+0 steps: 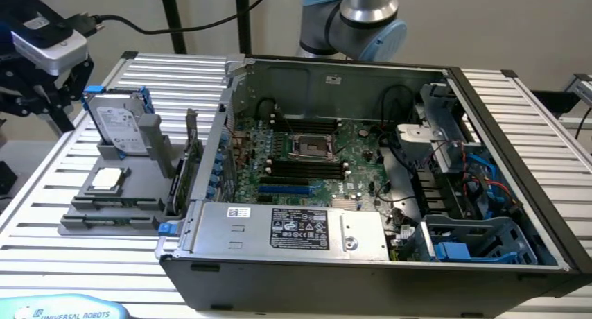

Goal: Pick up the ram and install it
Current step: 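Pick up the ram and move it above insertion slot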

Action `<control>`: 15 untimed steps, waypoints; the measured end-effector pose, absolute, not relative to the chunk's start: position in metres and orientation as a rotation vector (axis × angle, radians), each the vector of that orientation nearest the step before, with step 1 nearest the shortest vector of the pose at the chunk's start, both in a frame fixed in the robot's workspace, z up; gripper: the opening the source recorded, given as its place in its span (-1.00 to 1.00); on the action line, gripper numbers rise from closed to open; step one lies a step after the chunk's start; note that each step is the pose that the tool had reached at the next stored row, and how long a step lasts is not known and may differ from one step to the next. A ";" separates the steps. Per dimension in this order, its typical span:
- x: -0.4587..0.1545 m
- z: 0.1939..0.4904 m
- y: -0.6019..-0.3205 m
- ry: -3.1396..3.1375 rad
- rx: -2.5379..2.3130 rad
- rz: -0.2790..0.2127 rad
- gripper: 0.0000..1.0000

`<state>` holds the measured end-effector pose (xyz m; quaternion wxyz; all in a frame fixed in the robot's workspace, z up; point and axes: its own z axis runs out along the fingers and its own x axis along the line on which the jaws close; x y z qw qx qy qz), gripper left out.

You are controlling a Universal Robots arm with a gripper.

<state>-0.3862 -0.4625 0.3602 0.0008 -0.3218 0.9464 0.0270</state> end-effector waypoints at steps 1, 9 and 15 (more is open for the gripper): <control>-0.386 0.360 -0.462 2.963 -1.037 0.085 -0.79; -0.386 0.358 -0.462 2.884 -1.251 0.085 -0.79; -0.386 0.357 -0.463 2.813 -1.409 0.084 -0.79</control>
